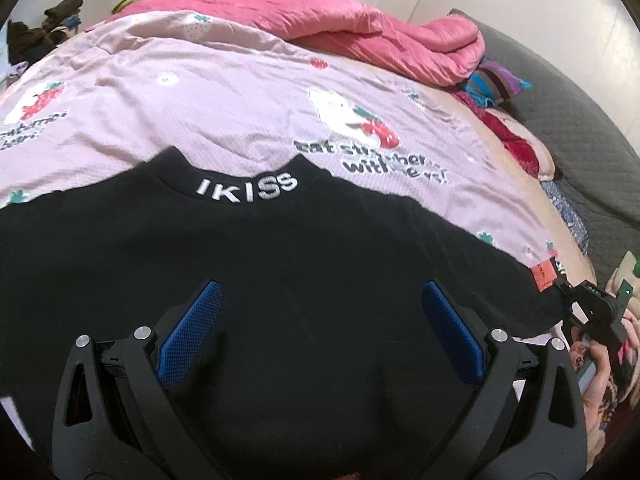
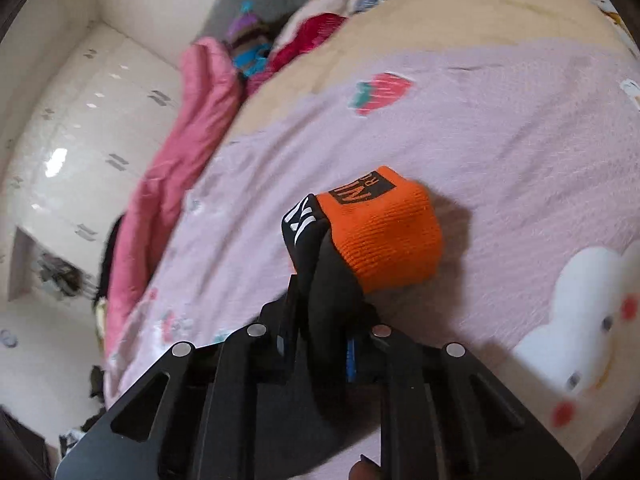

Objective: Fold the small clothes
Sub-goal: 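Carry the cuff across the shirt body toward the left gripper and lay it down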

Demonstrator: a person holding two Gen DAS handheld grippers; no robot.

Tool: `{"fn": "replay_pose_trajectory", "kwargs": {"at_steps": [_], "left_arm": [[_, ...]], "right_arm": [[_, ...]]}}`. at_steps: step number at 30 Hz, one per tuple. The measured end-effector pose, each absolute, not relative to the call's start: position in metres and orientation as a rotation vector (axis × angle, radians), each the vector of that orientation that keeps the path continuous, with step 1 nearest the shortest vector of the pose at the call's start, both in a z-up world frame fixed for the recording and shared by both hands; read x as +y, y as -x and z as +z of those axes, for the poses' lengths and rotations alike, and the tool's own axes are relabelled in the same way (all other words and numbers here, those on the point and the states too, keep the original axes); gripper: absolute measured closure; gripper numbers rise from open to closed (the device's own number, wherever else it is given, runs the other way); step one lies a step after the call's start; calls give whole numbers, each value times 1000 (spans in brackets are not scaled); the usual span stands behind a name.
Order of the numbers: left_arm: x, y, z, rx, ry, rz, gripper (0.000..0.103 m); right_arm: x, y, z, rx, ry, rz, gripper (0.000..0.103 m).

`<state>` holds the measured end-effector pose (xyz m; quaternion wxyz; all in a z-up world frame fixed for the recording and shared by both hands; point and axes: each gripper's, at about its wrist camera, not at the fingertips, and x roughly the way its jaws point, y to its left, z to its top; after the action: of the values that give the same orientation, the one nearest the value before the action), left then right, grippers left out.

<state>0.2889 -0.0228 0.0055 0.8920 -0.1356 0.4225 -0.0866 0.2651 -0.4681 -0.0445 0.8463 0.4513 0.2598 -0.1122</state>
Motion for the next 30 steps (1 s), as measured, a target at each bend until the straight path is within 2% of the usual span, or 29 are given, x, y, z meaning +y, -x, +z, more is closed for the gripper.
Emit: {"fn": "replay_pose_trajectory", "kwargs": {"at_steps": [10,22,30], "left_arm": [[16,-273,24,849,383,-169,9],[54,-257,15,845,556,-144,9],[75,-252,15,827,607,-135,9]], "right_arm": [[-378,-283,21,495,-711,4,87],[-267,-302,43,559,-463,226,87],[-195,-297,39,597,-239,351,87]]}}
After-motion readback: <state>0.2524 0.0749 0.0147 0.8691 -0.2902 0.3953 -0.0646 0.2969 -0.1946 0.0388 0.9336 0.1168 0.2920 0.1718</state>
